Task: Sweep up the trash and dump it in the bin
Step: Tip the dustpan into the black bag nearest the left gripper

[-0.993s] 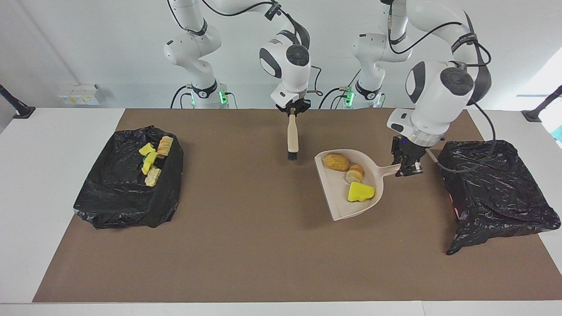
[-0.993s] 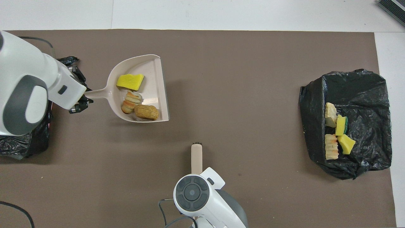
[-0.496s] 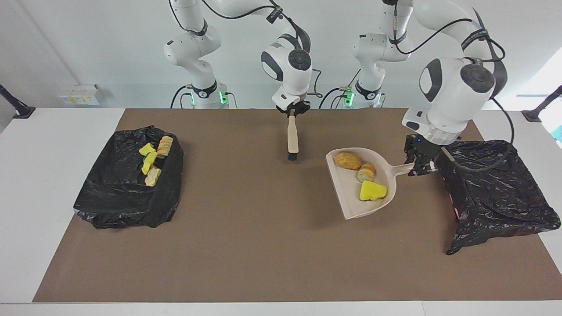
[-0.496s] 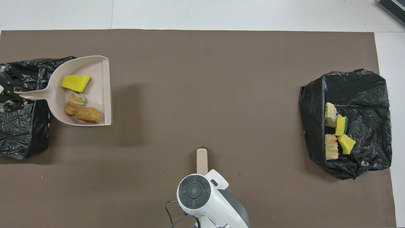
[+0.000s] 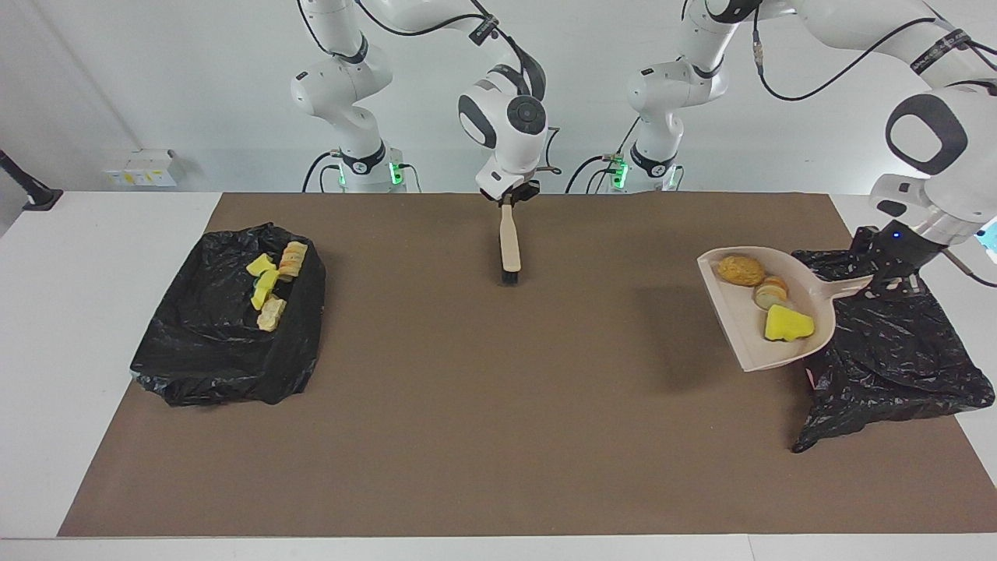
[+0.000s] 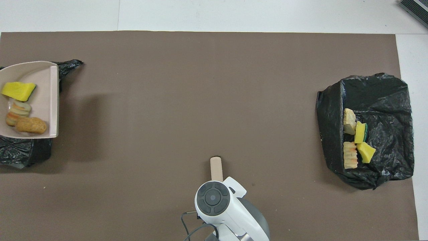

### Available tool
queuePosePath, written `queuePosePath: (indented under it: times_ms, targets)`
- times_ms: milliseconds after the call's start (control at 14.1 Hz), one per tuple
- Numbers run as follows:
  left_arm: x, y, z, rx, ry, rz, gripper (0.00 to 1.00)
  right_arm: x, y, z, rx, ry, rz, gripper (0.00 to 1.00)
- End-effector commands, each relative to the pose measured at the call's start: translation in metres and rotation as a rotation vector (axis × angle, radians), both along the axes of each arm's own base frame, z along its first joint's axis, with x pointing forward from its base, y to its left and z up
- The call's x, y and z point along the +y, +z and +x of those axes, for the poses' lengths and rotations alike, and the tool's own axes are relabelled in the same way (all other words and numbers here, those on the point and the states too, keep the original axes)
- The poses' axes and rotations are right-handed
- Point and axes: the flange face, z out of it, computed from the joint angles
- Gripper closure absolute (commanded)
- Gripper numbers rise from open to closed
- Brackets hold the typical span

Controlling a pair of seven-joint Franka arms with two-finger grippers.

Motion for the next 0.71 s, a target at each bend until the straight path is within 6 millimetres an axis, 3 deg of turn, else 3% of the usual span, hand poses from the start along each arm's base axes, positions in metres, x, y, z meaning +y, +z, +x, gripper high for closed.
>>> queuePosePath:
  times_ms: [0, 284, 426, 496, 638]
  targets:
    - [0.034, 0.016, 0.011, -0.011, -0.03, 0.104, 1.0, -0.011, 0.002, -0.001, -0.006, -0.01, 0.033, 1.0]
    - [0.048, 0.028, 0.021, -0.08, -0.088, 0.333, 1.0, -0.013, 0.001, 0.004, -0.011, -0.058, 0.051, 1.0]
    - [0.046, 0.019, 0.018, -0.061, -0.132, 0.454, 1.0, -0.013, 0.001, 0.003, -0.01, -0.056, 0.051, 1.0]
    - [0.044, 0.015, 0.015, -0.063, -0.143, 0.487, 1.0, -0.012, 0.001, 0.003, -0.009, -0.059, 0.051, 0.88]
    - [0.033, 0.007, 0.004, -0.05, -0.219, 0.613, 1.0, -0.016, -0.001, 0.007, -0.009, -0.072, 0.05, 0.32]
